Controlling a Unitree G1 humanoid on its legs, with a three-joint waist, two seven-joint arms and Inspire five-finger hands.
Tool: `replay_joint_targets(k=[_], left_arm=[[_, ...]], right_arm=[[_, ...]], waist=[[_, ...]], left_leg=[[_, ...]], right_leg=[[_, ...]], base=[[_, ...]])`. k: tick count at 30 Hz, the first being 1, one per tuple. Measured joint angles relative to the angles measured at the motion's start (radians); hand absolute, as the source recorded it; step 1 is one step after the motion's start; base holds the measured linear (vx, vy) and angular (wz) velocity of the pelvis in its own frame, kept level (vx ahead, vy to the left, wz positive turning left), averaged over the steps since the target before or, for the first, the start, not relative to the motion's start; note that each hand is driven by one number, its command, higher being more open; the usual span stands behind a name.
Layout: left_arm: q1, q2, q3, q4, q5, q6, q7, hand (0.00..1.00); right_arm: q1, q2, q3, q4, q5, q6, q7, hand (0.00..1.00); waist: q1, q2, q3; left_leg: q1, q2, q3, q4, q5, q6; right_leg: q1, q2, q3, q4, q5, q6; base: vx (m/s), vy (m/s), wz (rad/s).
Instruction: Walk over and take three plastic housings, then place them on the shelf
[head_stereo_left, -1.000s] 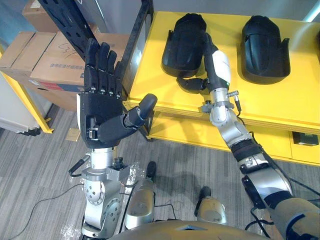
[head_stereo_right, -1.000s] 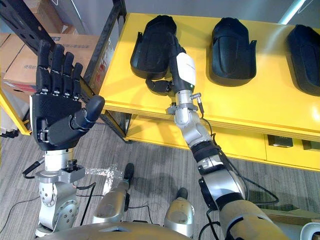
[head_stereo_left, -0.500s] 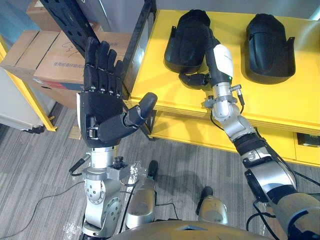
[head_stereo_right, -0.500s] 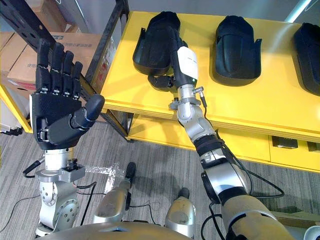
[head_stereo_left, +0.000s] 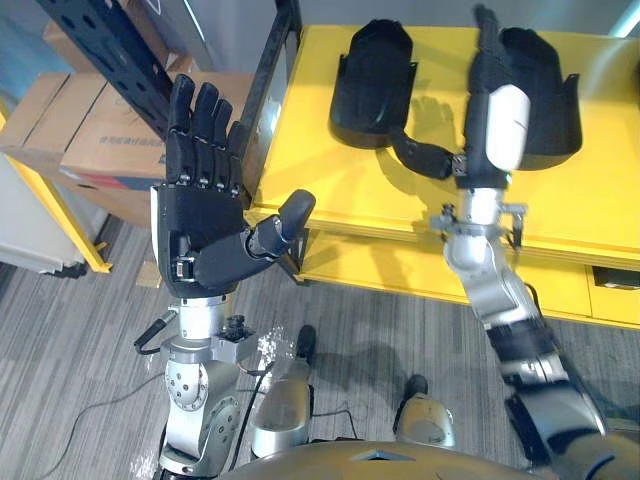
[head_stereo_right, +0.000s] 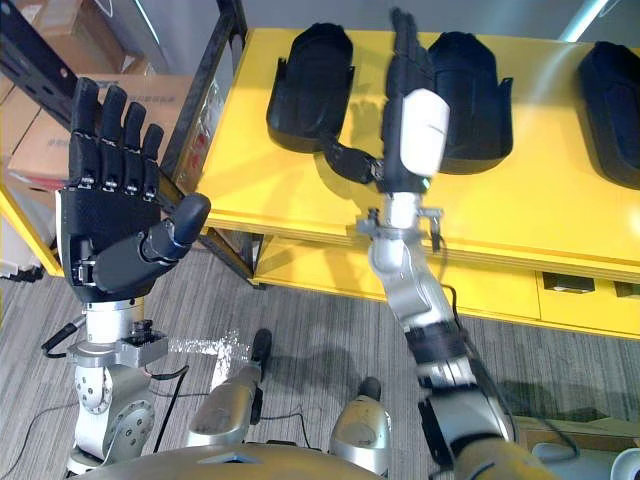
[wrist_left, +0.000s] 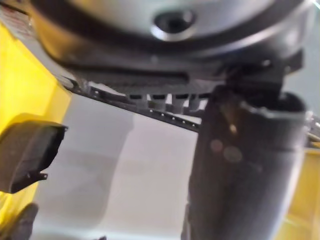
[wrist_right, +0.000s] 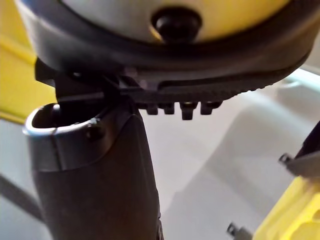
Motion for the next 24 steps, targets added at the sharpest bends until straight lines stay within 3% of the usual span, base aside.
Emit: replay_joint_targets(k=[3,6,8,10,14,16,18,24], left_arm=[[0.012,0.01,0.001,0.0,0.006,-0.002,-0.061,1.0],[0.017,0.026,0.01,-0.001,-0.056,0.02,-0.187,1.0],[0.041,0.03,0.064,-0.004,-0.121,0.058,-0.302,1.0],[0.079,0.028,0.127,-0.006,-0.188,0.078,-0.362,1.0],[0.146,0.023,0.304,-0.007,-0.308,0.09,-0.448,1.0],[0.194,-0.005,0.421,-0.007,-0.399,0.1,-0.54,1.0],[0.253,-0.042,0.515,-0.007,-0.514,0.121,-0.695,1.0],[0.271,-0.086,0.636,0.142,-0.697,0.164,-0.954,1.0]], right_arm=[[0.138,0.042,-0.039,-0.073,0.03,-0.064,-0.014,1.0],[0.216,0.072,-0.089,-0.131,0.03,-0.101,-0.033,1.0],[0.245,0.093,-0.153,-0.168,0.029,-0.131,-0.037,1.0],[0.272,0.098,-0.205,-0.183,0.039,-0.138,-0.037,1.0],[0.34,0.141,-0.332,-0.178,0.108,-0.123,-0.038,1.0],[0.38,0.185,-0.437,-0.154,0.165,-0.1,-0.046,1.0],[0.435,0.237,-0.553,-0.085,0.25,-0.07,-0.081,1.0],[0.512,0.308,-0.706,0.098,0.38,-0.014,-0.126,1.0]], waist=[[-0.03,-0.008,-0.03],[-0.044,-0.019,-0.063],[-0.049,-0.029,-0.077],[-0.049,-0.032,-0.103],[-0.045,-0.036,-0.13],[-0.044,-0.037,-0.134],[-0.043,-0.043,-0.153],[-0.053,-0.026,-0.2]], left_leg=[[0.007,0.005,0.019,0.0,-0.016,-0.002],[0.022,0.006,0.038,0.0,-0.02,-0.004],[0.041,0.008,0.041,0.0,-0.024,-0.008],[0.042,0.01,0.043,0.0,-0.03,-0.009],[0.042,0.018,0.044,0.0,-0.045,-0.01],[0.04,0.02,0.05,0.0,-0.045,-0.01],[0.04,0.02,0.056,0.0,-0.044,-0.01],[0.043,0.022,0.075,0.0,-0.044,-0.011]], right_leg=[[0.012,0.008,0.01,-0.04,0.017,0.001],[0.028,0.01,0.027,-0.066,0.029,0.003],[0.046,0.012,0.029,-0.07,0.029,0.003],[0.052,0.015,0.028,-0.08,0.03,0.002],[0.055,0.024,0.028,-0.088,0.03,-0.001],[0.057,0.027,0.029,-0.1,0.033,-0.004],[0.056,0.026,0.033,-0.105,0.035,-0.003],[0.055,0.027,0.05,-0.117,0.039,-0.003]], base=[[0.03,-0.028,-0.19],[0.05,-0.016,-0.16],[0.02,-0.027,-0.05],[0.0,-0.012,-0.02],[0.0,0.0,0.0],[-0.02,-0.019,-0.04],[0.02,-0.005,-0.05],[0.02,-0.009,-0.09]])
